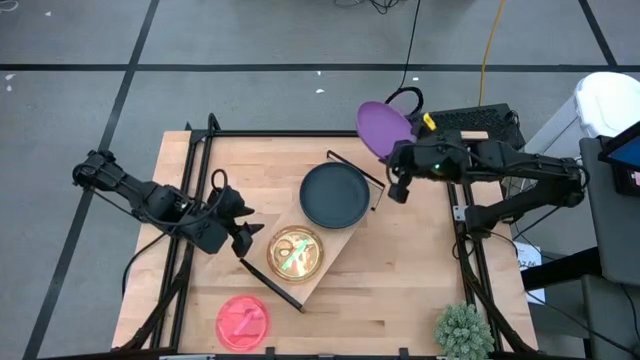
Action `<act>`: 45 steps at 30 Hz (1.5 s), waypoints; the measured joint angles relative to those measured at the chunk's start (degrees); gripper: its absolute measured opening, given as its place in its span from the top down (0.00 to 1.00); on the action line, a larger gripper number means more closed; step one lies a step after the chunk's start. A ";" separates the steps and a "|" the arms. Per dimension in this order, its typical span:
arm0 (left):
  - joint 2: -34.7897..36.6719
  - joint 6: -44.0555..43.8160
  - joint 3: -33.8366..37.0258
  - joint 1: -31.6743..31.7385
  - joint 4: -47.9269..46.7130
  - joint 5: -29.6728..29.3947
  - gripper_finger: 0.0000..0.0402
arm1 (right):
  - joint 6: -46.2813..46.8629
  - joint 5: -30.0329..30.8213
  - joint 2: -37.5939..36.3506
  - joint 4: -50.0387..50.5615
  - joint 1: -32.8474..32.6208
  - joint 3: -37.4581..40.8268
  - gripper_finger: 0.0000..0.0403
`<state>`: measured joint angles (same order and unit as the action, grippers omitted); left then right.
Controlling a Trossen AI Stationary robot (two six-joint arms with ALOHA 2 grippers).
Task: Place and stack plates onto a shelf
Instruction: Stack the purple plate on top of the black plate on the shelf
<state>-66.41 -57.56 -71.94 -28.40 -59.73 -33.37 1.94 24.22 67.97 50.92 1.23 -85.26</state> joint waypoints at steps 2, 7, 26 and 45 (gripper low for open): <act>-0.01 -0.07 0.00 -0.49 0.00 0.35 0.37 | 1.14 0.13 1.57 1.34 -1.49 -1.84 1.00; -0.02 -0.18 0.00 -1.82 0.00 0.37 0.37 | 2.94 3.93 5.12 3.77 -5.26 -6.74 1.00; -0.02 -10.82 0.00 -13.16 0.00 0.55 0.36 | 9.62 7.75 11.28 0.88 -18.11 -13.58 1.00; -0.07 -18.18 0.00 -25.05 0.03 0.48 0.37 | 7.02 7.36 21.20 -8.27 -19.34 -13.58 1.00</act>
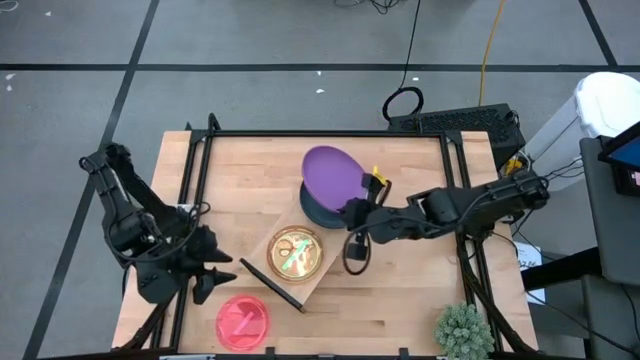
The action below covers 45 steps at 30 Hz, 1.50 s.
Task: Place and stack plates onto a shelf
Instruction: Stack the purple plate on top of the black plate on the shelf
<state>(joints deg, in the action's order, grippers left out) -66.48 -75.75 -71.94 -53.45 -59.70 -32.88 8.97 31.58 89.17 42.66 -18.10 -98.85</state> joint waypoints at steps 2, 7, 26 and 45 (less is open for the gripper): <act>-0.29 0.04 0.00 -0.55 0.00 -0.02 0.37 | -0.02 -0.01 0.63 0.33 0.72 0.00 0.99; -2.00 0.70 0.00 -1.23 -0.02 -0.20 0.37 | -0.63 -0.11 1.77 0.86 3.29 0.16 0.99; -7.71 -2.82 0.02 -1.95 0.02 -0.17 0.37 | -2.41 -6.60 5.46 4.01 5.79 1.75 0.99; -7.69 -2.36 0.02 -1.92 0.07 -0.17 0.37 | -2.06 -9.34 5.46 6.21 6.14 1.75 0.99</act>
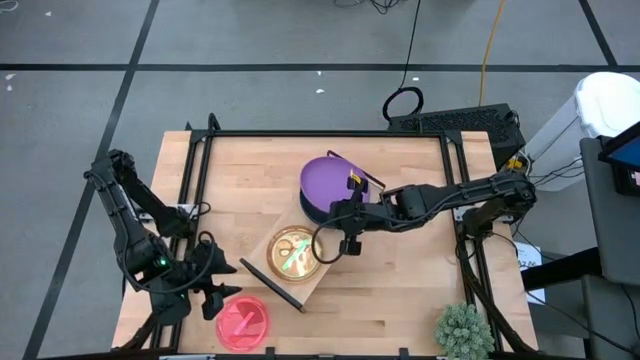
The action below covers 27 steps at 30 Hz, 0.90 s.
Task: Place and stack plates onto a shelf
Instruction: Stack the purple plate on top of the black plate on the shelf, then stack the pink plate on top of the green plate on the shelf
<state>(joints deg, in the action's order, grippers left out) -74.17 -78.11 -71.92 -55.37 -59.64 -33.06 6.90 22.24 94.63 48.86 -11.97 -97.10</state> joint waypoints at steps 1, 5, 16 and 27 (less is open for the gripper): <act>0.00 -0.01 0.00 0.00 0.00 0.00 0.37 | 0.24 0.00 0.02 0.15 0.07 0.00 0.98; 0.00 -0.04 0.00 0.00 0.00 0.02 0.37 | 1.67 -0.02 0.00 0.60 0.52 0.00 0.91; 0.00 -0.09 0.00 -0.26 0.07 0.03 0.37 | 1.95 -0.04 -0.29 -0.88 0.45 0.00 0.77; 0.02 -2.99 0.00 -3.15 0.20 0.26 0.37 | 5.33 -3.34 -2.16 -1.41 0.04 0.04 0.74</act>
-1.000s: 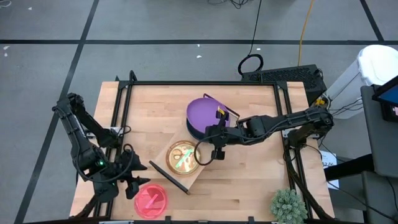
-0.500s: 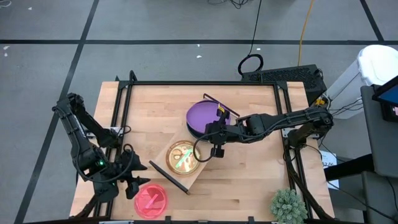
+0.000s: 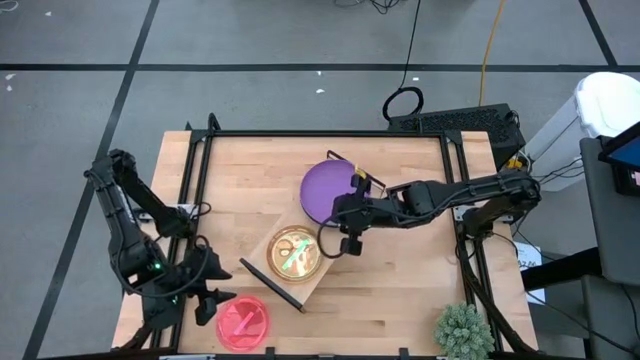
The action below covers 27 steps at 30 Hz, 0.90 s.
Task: Place and stack plates onto a shelf
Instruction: Stack the pink plate on top of the green plate on the shelf
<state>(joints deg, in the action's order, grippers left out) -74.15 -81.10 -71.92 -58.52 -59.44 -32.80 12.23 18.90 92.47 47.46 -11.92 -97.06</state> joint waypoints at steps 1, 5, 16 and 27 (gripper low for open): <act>0.00 -0.28 0.00 -0.43 0.04 0.00 0.37 | 0.72 0.00 -0.24 -0.06 -0.17 0.00 0.74; -0.52 -0.48 0.00 -2.14 0.85 0.04 0.37 | 3.39 -0.31 -2.33 -1.03 -0.98 0.00 0.74; -8.14 12.89 1.68 -7.11 10.28 8.70 0.37 | 13.53 0.28 -6.82 -3.49 -5.44 0.00 0.74; -18.79 28.38 1.70 -8.09 13.71 17.72 0.37 | 18.71 0.33 -7.10 -2.31 -9.60 0.00 0.74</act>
<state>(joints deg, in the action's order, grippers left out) -92.94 -52.72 -70.22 -66.61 -45.73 -15.08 30.94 19.23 85.36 45.14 -21.52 -97.06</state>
